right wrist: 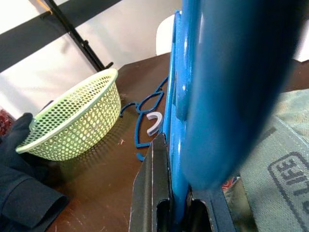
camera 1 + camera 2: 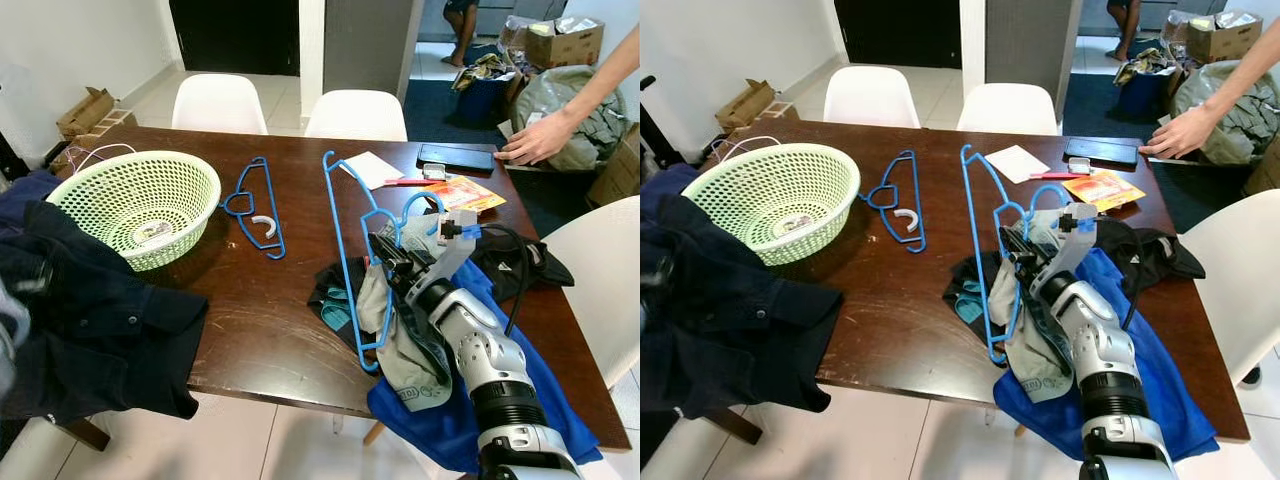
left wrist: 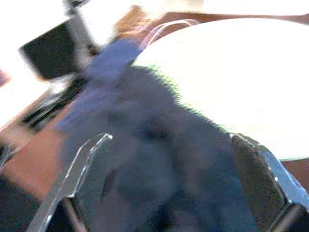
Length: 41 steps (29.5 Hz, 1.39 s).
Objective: Hang hanger
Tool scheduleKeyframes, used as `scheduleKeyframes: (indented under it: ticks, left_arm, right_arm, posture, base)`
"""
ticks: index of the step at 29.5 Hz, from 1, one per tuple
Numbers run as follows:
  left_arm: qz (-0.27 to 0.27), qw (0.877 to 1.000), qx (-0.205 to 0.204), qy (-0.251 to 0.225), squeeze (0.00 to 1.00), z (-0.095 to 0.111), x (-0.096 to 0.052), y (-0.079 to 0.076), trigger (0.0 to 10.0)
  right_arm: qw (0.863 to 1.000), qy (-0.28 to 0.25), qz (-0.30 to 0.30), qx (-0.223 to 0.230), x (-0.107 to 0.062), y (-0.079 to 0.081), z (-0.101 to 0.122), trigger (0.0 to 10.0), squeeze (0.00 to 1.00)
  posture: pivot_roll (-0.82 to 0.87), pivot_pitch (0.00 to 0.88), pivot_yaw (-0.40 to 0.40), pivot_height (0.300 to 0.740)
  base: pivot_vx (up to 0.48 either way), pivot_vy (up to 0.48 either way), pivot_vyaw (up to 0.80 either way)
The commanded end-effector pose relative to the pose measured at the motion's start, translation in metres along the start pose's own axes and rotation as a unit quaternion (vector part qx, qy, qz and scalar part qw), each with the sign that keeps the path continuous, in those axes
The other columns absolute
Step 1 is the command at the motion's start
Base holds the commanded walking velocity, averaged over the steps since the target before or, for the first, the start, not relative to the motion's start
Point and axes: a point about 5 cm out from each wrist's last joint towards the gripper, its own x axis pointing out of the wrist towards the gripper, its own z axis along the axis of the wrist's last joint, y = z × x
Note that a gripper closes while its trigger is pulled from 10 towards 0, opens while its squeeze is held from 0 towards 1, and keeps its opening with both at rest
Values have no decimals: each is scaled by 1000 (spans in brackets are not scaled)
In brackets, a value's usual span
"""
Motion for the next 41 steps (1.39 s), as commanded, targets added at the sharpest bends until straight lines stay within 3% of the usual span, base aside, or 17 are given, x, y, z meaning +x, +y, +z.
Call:
scheduleKeyframes:
  ticks: [1,3,4,7,8,10,11,14,16,17,18,22,25,28,36,38,41]
  left_arm:
    - [-48,999,0,1,1000,6,-2,-10,10000]
    - [-111,994,4,-12,980,24,-5,-19,10000]
    - [-172,985,12,-22,671,40,-11,-29,10000]
    - [-218,976,18,-25,671,49,-17,-37,10000]
    - [-287,957,33,-26,86,57,-28,-48,10000]
    - [-287,957,33,-26,86,57,-28,-48,10000]
    - [-344,938,49,-18,0,57,-37,-61,10000]
    - [-394,915,86,26,0,40,-44,-72,10000]
    - [-450,862,191,134,0,-12,-49,-85,10000]
    - [-450,862,191,134,0,-12,-49,-85,10000]
    - [-464,837,236,169,0,-33,-48,-89,10000]
    - [-476,813,284,180,0,-44,-47,-93,10000]
    - [-496,770,362,174,0,-53,-42,-109,10000]
    - [-485,746,427,163,0,-56,-36,-113,10000]
    - [-464,730,477,153,0,-57,-30,-111,10000]
    - [-440,699,539,164,0,-63,-25,-101,10000]
    - [-429,688,561,170,0,-64,-23,-96,10000]
  right_arm:
    - [1000,9,-5,6,-1,-1,-4,10000,0]
    - [1000,9,-5,7,0,0,-4,10000,0]
    - [1000,9,-4,7,1,0,-4,10000,0]
    - [1000,9,-4,8,1,0,-4,10000,0]
    - [1000,9,-4,8,2,1,-4,10000,0]
    - [1000,9,-4,8,2,1,-4,10000,0]
    - [1000,8,-5,8,2,1,-4,10000,0]
    - [1000,7,-6,8,1,1,-4,10000,0]
    - [1000,5,-7,9,1,1,-4,10000,0]
    - [1000,5,-7,9,1,1,-4,10000,0]
    - [1000,5,-7,9,1,1,-4,10000,0]
    - [1000,5,-7,8,1,1,-4,10000,0]
    - [1000,5,-9,7,1,1,-4,10000,0]
    - [1000,4,-11,6,1,1,-5,10000,0]
    - [1000,4,-12,6,1,1,-5,10000,0]
    - [1000,4,-12,6,2,1,-5,10000,0]
    - [1000,4,-12,7,2,1,-5,10000,0]
  posture:
    - [50,95,22,740]
    - [54,96,21,740]
    - [52,96,23,740]
    - [52,96,24,740]
    - [54,95,27,740]
    - [54,95,27,740]
    - [54,95,30,740]
    - [52,91,34,740]
    - [50,89,29,740]
    - [50,89,29,740]
    - [52,89,31,740]
    - [51,84,34,740]
    - [49,76,39,740]
    - [47,73,42,740]
    - [46,69,44,740]
    - [46,73,41,740]
    - [48,74,39,740]
  base:
    - [0,0,0]
    - [0,0,0]
    - [0,0,0]
    - [0,0,0]
    - [0,0,0]
    - [0,0,0]
    - [0,0,0]
    - [0,0,0]
    - [0,0,0]
    - [0,0,0]
    - [0,0,0]
    - [0,0,0]
    - [0,0,0]
    - [0,0,0]
    - [0,0,0]
    - [0,0,0]
    - [0,0,0]
